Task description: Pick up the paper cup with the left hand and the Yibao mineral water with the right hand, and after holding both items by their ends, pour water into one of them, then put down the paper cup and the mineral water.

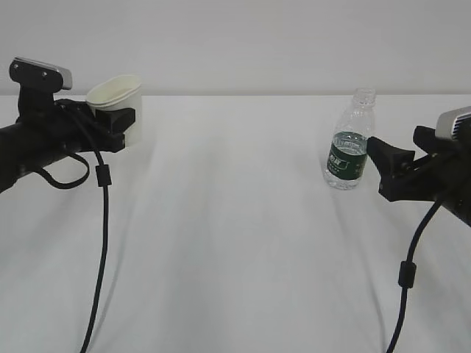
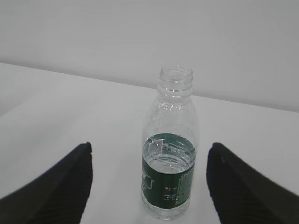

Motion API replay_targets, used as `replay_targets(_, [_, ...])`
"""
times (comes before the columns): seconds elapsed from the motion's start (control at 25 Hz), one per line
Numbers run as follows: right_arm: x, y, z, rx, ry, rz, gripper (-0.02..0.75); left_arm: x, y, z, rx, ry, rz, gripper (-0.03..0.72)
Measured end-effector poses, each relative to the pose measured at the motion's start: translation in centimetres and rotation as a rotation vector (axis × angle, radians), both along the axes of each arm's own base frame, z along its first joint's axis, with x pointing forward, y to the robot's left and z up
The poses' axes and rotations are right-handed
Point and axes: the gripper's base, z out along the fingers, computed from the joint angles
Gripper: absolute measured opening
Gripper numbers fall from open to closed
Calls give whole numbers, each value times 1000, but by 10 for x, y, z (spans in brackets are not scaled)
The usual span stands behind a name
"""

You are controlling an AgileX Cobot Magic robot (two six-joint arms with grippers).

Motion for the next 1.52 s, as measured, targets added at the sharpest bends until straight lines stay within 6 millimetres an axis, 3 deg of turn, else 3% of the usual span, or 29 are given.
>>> replay_targets(0.24, [0,0,0,1,0,1,575,3,10,-4,-4,9,34,365])
replay_targets(0.76, [0,0,0,0,2,2,575,8,12,-47,-61,46,75,365])
replay_targets(1.52, [0,0,-2,-7,24,4,575,12,23,-72,-76,16,213,356])
